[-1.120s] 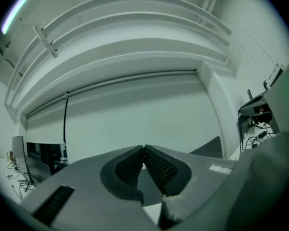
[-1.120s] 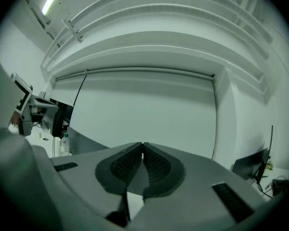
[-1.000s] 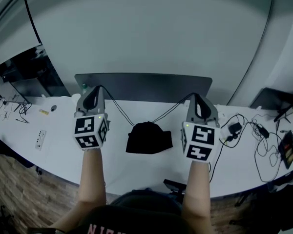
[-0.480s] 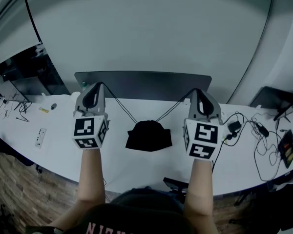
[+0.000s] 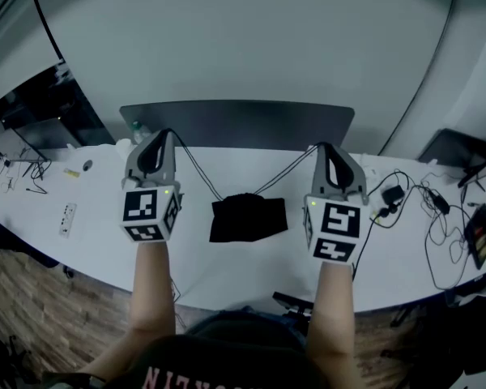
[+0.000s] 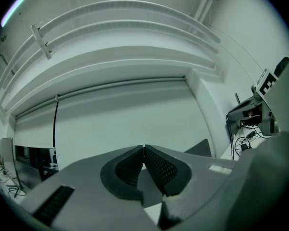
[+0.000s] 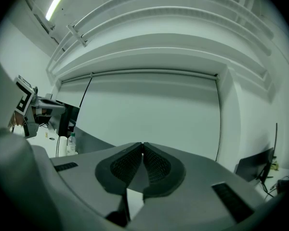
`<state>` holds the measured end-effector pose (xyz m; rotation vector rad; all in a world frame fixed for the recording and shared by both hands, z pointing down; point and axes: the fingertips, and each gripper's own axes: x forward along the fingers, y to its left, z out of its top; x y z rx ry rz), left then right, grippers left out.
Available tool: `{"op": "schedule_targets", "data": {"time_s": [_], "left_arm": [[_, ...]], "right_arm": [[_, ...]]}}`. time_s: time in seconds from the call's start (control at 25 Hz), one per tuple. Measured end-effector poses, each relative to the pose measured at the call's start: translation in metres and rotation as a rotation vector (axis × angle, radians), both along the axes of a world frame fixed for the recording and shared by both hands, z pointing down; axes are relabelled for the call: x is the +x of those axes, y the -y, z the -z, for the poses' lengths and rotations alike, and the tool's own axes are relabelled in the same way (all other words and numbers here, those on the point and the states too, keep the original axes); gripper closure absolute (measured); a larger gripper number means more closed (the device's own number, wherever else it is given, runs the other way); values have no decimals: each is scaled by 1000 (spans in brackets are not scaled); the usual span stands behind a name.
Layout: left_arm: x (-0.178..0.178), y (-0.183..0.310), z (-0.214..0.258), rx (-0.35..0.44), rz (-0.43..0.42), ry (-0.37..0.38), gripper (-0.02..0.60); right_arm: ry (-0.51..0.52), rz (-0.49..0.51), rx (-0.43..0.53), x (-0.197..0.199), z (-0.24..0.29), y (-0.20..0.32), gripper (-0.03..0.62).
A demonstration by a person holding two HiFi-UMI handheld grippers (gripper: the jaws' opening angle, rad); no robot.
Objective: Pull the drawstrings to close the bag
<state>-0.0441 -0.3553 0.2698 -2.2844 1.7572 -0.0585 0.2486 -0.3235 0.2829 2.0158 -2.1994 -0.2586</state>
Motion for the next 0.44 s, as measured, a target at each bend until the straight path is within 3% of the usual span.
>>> {"op": "schedule_targets", "data": {"time_s": [0.44], "left_arm": [[1, -1, -22, -40, -3, -2, 566]], "right_arm": [[-14, 13, -47, -6, -26, 0, 588]]}}
